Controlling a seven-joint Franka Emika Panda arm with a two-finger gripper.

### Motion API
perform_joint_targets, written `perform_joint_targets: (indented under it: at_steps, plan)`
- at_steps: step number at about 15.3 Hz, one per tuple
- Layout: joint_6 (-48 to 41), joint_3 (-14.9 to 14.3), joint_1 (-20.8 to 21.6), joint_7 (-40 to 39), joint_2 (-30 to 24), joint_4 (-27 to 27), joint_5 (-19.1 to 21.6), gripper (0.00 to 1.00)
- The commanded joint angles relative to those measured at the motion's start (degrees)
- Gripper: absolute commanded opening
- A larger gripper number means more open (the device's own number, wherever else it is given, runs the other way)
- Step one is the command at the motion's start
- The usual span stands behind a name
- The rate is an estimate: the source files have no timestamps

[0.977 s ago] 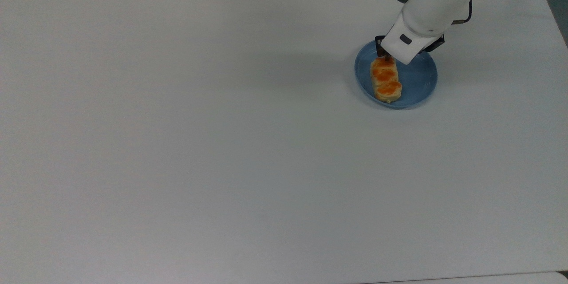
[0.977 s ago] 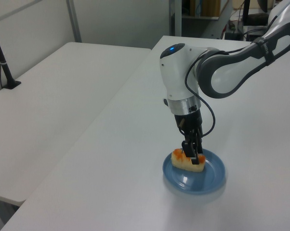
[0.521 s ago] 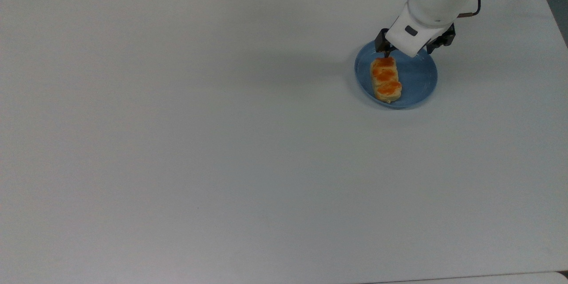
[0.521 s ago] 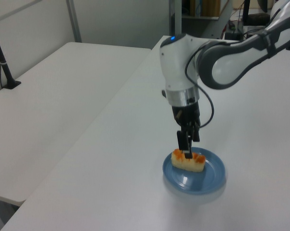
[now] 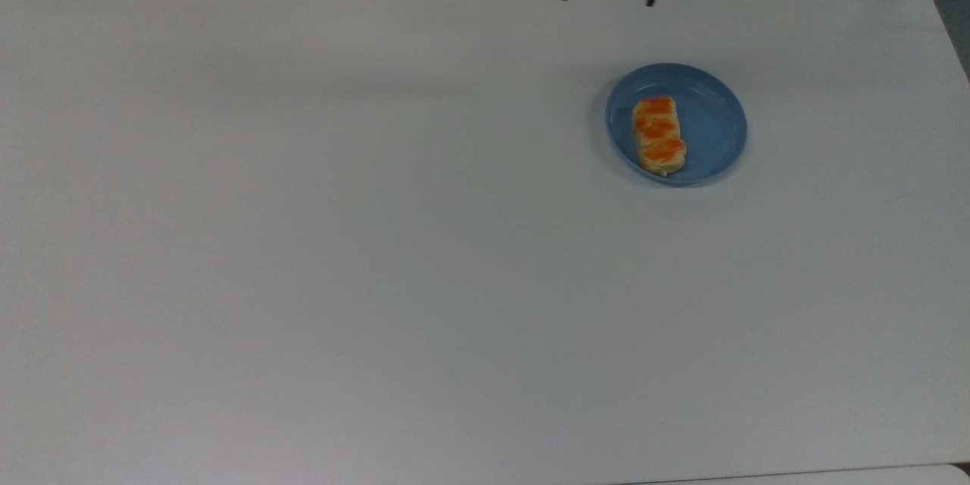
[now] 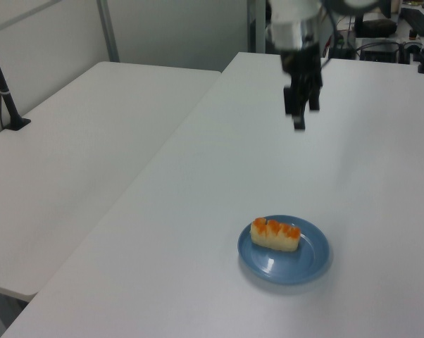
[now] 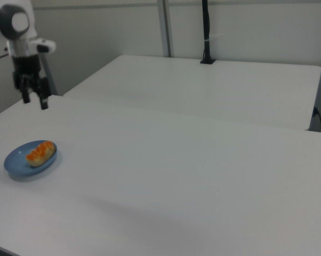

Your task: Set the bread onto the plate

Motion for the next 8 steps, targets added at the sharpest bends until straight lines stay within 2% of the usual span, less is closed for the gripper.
perform_joint_targets:
  at_steps: [1, 3, 6, 8]
  plan:
    - [-2.31, -0.14, -8.96, -4.44, -9.15, -4.54, -0.48, 1.0]
    - [-2.32, -1.71, -12.75, -11.02, -11.97, -5.86, -0.48, 1.0]
    - [-1.62, -6.98, -13.82, -20.43, -14.35, -6.04, -0.57, 1.0]
    - [0.92, -8.14, -15.22, -27.37, -14.27, -6.22, -1.0, 1.0]
